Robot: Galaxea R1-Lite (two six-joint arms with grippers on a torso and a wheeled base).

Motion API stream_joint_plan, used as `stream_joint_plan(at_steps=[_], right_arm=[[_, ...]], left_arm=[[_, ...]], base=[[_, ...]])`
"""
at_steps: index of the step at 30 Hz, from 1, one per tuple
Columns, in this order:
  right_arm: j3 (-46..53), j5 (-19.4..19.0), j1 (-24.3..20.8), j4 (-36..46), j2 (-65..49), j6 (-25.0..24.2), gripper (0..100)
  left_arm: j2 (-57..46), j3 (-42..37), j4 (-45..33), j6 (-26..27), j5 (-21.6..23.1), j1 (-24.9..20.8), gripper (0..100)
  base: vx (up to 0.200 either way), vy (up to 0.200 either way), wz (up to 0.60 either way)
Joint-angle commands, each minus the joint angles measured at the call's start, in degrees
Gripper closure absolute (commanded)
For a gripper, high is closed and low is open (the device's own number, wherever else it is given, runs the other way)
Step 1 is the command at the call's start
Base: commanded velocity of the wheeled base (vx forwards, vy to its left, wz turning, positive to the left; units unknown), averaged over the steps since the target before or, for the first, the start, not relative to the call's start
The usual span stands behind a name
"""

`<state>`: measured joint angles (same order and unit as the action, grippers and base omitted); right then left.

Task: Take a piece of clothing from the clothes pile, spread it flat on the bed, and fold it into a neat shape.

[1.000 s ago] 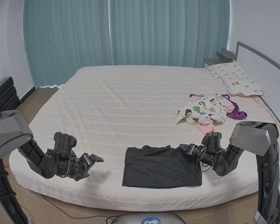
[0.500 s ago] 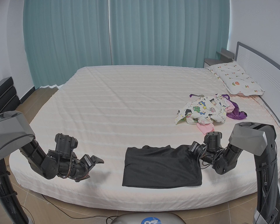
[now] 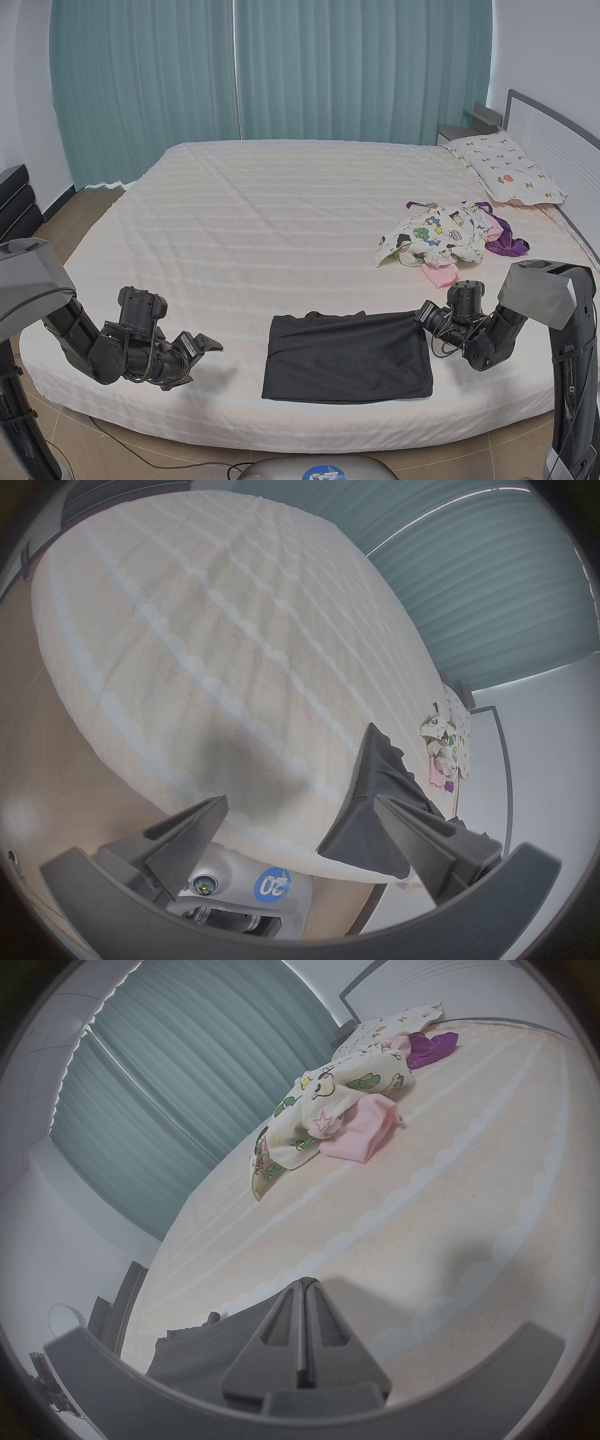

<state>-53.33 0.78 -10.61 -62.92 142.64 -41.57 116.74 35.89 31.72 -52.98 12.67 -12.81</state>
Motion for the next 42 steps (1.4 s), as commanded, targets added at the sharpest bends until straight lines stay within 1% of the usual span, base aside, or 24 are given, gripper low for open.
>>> stream_joint_plan(at_steps=[1,8,9,17,20,21,22,24,25,27,28,32,35,38,41,42], right_arm=[[0.0,0.0,0.9,0.0,0.3,0.0,100],[0.2,-0.1,1.5,0.1,1.1,0.0,100],[0.2,-0.2,1.4,0.1,1.1,0.0,0],[2.3,-0.3,1.0,-2.1,-1.3,0.0,0],[4.4,-1.2,1.3,-1.8,-3.9,0.2,0],[6.6,-2.5,1.2,-1.8,-5.7,0.3,0],[7.4,-2.8,1.1,-1.8,-6.1,0.4,0],[13.2,-5.5,0.8,-2.1,-9.0,1.5,0],[13.2,-5.5,0.8,-2.1,-9.0,1.5,0],[20.4,-9.5,0.4,-2.3,-11.3,4.8,0],[23.0,-10.8,0.3,-2.6,-11.9,6.1,0],[29.6,-13.0,-0.7,-4.6,-12.1,8.7,0],[32.0,-13.1,-2.1,-5.5,-12.3,8.9,0],[32.5,-13.1,-3.7,-5.6,-12.0,8.8,0],[32.2,-13.0,-4.2,-5.6,-11.7,8.8,0],[32.2,-13.0,-4.4,-5.5,-11.7,8.8,100]], left_arm=[[0.2,0.0,0.0,0.0,0.0,-0.1,0],[0.2,0.0,0.0,0.0,0.0,-0.1,0],[0.2,0.0,0.0,0.0,0.0,-0.1,0],[0.2,0.0,0.0,0.0,0.0,-0.1,0],[0.1,0.0,0.0,0.0,0.0,-0.1,0],[0.2,0.0,0.0,0.0,0.0,-0.1,0],[0.2,0.0,0.0,0.0,0.0,-0.1,0],[0.2,0.0,0.0,0.0,0.0,-0.1,0],[0.2,0.0,0.0,0.0,0.0,-0.1,0],[0.3,0.0,0.0,0.0,0.0,-0.1,0],[0.3,0.0,0.0,0.0,0.0,-0.2,0],[0.6,0.0,0.0,0.0,0.0,-0.2,0],[0.6,0.0,0.0,0.0,0.0,-0.2,0],[0.6,0.0,0.0,0.0,0.0,-0.2,0],[0.6,0.0,0.0,0.0,0.0,-0.2,0],[0.6,0.0,0.0,0.0,0.0,-0.2,0]], base=[[0.000,0.000,0.00],[0.000,0.000,0.00],[0.000,0.000,0.00],[0.000,0.000,0.00],[0.000,0.000,0.00],[0.000,0.000,0.00],[0.000,0.000,0.00],[0.000,0.000,0.00],[0.000,0.000,0.00],[0.000,0.000,0.00],[0.000,0.000,0.00],[0.000,0.000,0.00],[0.000,0.000,0.00],[0.000,0.000,0.00],[0.000,0.000,0.00],[0.000,0.000,0.00]])
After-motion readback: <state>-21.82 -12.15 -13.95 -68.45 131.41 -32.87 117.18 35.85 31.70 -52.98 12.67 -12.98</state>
